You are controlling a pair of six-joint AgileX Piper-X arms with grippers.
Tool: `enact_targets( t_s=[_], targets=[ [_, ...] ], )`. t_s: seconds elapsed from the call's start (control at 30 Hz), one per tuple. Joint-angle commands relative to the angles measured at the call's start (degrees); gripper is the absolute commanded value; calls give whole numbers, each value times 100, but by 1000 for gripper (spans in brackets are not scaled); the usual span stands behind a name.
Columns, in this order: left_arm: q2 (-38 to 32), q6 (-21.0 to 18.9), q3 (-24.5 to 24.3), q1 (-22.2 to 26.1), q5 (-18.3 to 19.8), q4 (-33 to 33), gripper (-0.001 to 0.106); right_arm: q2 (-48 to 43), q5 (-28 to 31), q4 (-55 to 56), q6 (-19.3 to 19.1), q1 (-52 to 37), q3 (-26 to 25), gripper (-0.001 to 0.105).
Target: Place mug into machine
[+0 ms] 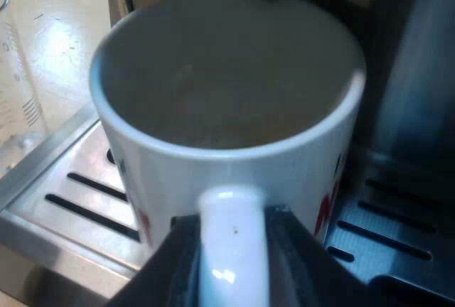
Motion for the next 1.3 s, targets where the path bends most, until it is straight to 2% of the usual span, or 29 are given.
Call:
enact_targets(
  t_s=[0.03, 0.57, 0.67, 0.93, 1.3],
  targets=[
    [-17, -52, -19, -29, -10, -31, 63, -57, 24, -221, -59, 12, -99, 38],
    [-17, -52, -19, -29, -10, -31, 63, -235, 208, -41, -59, 241, -99, 38],
    [-17, -52, -19, -29, -10, -31, 63, -235, 327, -41, 62, 230, -41, 38],
    [-17, -52, -19, -29, -10, -31, 63, -74, 487, -105, 65, 230, 204, 38],
    [-17, -52, -19, -29, -10, -31, 63, 469, 450, -1088, -112, 230, 203, 38]
  ],
)
